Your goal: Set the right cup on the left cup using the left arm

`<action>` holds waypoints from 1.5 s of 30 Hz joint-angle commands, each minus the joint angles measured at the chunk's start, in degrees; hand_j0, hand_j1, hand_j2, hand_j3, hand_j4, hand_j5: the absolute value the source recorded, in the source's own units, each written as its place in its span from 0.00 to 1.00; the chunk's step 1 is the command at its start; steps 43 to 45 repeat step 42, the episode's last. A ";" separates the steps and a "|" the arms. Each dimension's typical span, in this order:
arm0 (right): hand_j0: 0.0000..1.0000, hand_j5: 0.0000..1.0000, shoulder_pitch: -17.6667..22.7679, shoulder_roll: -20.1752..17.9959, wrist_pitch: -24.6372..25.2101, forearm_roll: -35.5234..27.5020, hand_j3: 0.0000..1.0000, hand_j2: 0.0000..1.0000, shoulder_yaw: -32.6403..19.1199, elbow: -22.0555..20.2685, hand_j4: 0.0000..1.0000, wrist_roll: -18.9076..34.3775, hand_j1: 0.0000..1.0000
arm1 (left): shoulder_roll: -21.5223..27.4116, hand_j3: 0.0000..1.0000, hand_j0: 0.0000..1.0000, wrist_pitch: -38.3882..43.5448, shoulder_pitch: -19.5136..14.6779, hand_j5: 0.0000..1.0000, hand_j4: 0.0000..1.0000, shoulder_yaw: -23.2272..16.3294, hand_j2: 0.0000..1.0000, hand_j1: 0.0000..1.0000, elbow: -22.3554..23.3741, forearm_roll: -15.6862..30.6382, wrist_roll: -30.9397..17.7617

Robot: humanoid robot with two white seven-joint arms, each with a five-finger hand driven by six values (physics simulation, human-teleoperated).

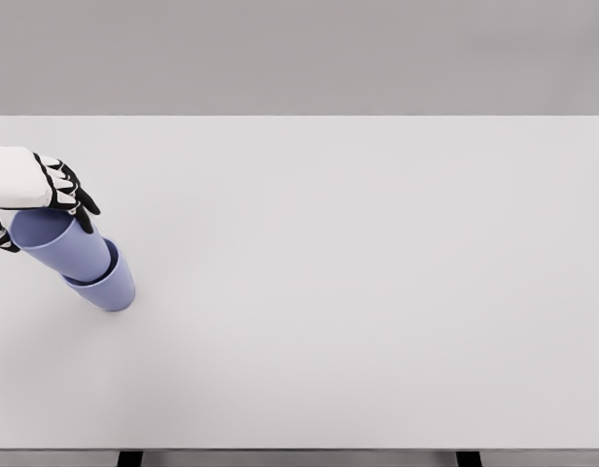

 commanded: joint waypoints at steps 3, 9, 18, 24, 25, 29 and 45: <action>1.00 1.00 0.00 0.00 0.00 0.01 1.00 1.00 0.00 0.05 1.00 0.01 1.00 | 0.04 0.85 0.85 0.16 -0.09 0.85 0.85 0.17 0.85 0.85 -0.06 0.28 -0.05; 1.00 1.00 0.00 0.00 0.00 0.01 1.00 1.00 0.00 0.05 1.00 0.01 1.00 | 0.04 0.86 0.86 0.16 0.00 0.86 0.86 0.17 0.86 0.86 -0.15 0.28 -0.05; 1.00 1.00 0.00 0.00 0.00 0.01 1.00 1.00 0.00 0.05 1.00 0.01 1.00 | 0.04 0.90 0.90 0.16 0.00 0.90 0.90 0.26 0.90 0.90 -0.50 0.28 -0.05; 1.00 1.00 0.00 0.00 0.00 -0.07 1.00 1.00 0.00 0.05 1.00 0.01 1.00 | 0.04 1.00 1.00 0.16 -0.44 1.00 1.00 1.75 1.00 1.00 -0.50 0.36 -0.05; 1.00 1.00 0.09 0.00 0.00 0.01 1.00 1.00 0.00 0.05 1.00 0.01 1.00 | 0.04 1.00 1.00 0.16 -0.18 1.00 1.00 2.36 1.00 1.00 -0.50 0.28 -0.05; 1.00 1.00 0.00 0.00 0.00 -0.07 1.00 1.00 0.00 0.05 1.00 0.01 1.00 | -0.40 1.00 1.00 0.16 -0.44 1.00 1.00 3.07 1.00 1.00 -0.59 0.36 -0.05; 1.00 1.00 0.00 0.00 0.00 0.01 1.00 1.00 0.00 0.05 1.00 0.01 1.00 | -6.99 1.00 1.00 0.16 -0.79 1.00 1.00 5.44 1.00 1.00 -0.76 0.19 -0.05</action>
